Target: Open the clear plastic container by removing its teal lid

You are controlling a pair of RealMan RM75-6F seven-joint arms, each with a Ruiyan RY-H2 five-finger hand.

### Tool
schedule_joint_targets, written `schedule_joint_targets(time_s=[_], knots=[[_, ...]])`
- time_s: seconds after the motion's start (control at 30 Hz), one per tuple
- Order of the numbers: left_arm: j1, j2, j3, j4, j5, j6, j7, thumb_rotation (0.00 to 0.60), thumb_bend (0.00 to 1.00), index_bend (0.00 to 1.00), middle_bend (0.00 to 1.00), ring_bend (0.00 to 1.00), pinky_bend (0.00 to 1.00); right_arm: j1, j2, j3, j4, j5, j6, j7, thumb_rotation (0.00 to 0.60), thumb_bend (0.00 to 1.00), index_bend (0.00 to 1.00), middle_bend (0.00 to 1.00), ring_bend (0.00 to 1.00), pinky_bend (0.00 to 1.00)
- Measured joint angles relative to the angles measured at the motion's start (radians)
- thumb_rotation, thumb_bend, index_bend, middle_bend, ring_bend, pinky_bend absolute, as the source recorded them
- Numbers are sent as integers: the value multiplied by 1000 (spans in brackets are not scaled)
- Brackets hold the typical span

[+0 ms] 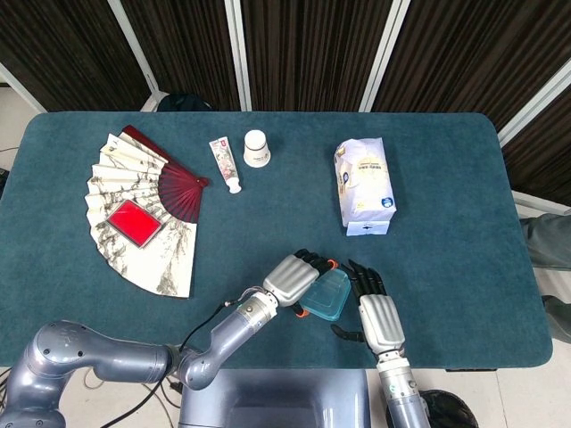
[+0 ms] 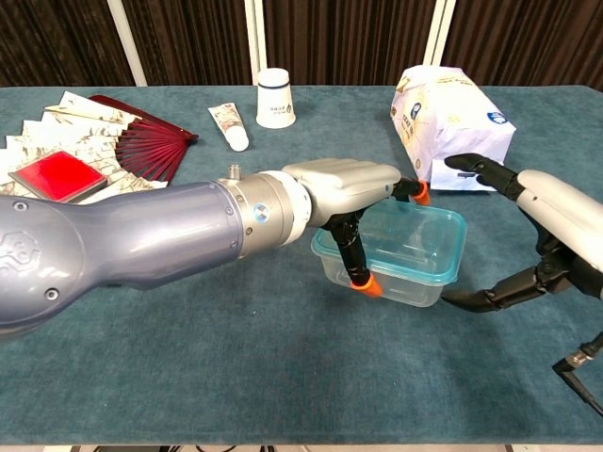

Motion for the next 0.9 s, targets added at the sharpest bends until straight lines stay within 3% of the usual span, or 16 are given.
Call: schedule_joint_targets(time_s=[0.9], knots=[[-16, 5, 9, -11, -12, 7, 3, 600, 173, 189, 284, 278, 419, -1, -21, 6, 10, 1, 10, 29, 600, 226, 0, 0, 0, 0]])
